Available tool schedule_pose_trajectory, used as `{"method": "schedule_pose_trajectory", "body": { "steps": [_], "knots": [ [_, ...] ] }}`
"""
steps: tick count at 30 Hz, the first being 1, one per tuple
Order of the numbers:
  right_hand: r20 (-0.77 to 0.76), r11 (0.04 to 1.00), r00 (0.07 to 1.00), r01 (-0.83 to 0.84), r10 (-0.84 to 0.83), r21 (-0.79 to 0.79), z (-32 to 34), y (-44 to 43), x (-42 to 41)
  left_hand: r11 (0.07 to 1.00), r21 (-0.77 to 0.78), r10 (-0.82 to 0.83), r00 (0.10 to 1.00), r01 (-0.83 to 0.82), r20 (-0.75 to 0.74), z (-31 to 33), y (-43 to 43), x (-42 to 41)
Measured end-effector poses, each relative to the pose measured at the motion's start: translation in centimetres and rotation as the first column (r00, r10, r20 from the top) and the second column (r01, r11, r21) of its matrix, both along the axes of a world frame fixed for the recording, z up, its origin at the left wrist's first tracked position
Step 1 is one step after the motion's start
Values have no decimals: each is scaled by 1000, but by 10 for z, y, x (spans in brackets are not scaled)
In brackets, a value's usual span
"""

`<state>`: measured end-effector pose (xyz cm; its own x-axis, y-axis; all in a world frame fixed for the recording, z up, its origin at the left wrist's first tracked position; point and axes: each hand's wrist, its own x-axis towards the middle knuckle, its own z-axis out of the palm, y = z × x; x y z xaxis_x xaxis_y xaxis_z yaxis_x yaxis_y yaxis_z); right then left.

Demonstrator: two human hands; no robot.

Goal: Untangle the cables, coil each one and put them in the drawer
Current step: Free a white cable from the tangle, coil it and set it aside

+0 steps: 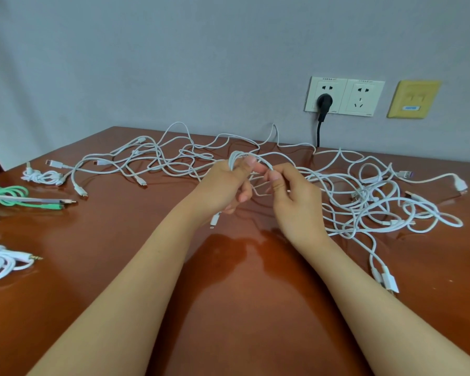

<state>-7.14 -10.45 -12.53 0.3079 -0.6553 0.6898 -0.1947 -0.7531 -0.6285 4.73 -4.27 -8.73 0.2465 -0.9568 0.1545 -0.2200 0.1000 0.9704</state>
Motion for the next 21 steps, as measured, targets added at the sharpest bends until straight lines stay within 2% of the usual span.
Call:
{"method": "schedule_pose_trajectory", "body": {
  "steps": [5, 7, 12, 14, 17, 21],
  "knots": [
    [-71, 992, 997, -36, 44, 121, -1, 2, 4, 998, -51, -38, 999, 37, -10, 0, -2, -7],
    [-81, 981, 993, -72, 88, 180, -2, 2, 5, 997, -74, -19, 999, 22, 38, 0, -3, -12],
    [-34, 942, 977, -193, 210, 275, 1, 5, 7, 978, -128, 195, 937, -164, 291, -2, -6, -10],
    [46, 904, 967, -251, 251, 346, 4, 7, 9, 961, -140, 271, 911, -238, 311, -2, -7, -6],
    [224, 824, 936, -347, 272, 447, 8, 6, 10, 937, -142, 342, 920, -319, 192, -2, -7, -1],
    [360, 732, 871, -481, 334, 483, 15, 9, 10, 931, -119, 335, 936, -346, -107, 1, -8, -2]
  ]
}}
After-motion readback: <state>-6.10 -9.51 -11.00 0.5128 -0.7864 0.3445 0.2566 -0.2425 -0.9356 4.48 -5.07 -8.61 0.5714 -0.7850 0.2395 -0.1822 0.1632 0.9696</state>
